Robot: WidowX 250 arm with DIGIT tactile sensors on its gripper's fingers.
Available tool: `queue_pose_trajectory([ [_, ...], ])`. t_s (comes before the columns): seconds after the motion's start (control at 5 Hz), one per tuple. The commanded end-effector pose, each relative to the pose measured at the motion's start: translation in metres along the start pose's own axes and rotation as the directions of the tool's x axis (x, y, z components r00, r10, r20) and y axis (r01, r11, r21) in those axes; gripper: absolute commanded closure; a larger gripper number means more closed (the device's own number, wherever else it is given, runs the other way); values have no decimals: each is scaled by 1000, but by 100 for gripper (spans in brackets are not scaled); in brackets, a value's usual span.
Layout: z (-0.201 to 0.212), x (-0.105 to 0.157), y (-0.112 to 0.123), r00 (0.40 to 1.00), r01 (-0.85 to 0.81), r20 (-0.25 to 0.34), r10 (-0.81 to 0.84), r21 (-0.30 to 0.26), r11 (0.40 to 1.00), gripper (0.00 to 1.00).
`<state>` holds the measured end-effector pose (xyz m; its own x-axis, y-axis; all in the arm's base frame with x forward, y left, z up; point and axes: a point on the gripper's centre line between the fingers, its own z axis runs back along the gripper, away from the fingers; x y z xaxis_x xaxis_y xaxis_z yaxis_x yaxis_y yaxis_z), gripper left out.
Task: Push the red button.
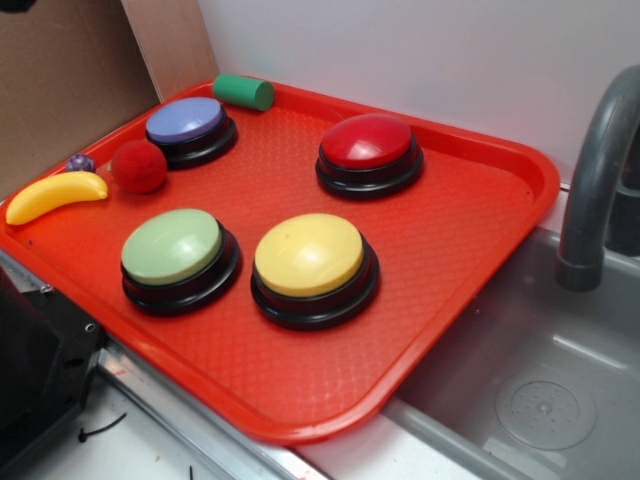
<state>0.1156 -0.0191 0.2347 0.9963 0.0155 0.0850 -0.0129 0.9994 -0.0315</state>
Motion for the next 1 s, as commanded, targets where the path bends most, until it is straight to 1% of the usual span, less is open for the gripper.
queue_pose_trajectory([
  [0.0,0,0,0,1000,0,0,0,0,1000,0],
  [0.2,-49,46,-1,998,25,51,-28,56,998,0],
  [0.4,-76,95,-13,983,146,108,-146,7,989,0],
  [0.6,-96,143,-21,978,174,109,-177,44,984,0],
  [0.8,-120,165,-23,978,190,85,-192,36,981,0],
])
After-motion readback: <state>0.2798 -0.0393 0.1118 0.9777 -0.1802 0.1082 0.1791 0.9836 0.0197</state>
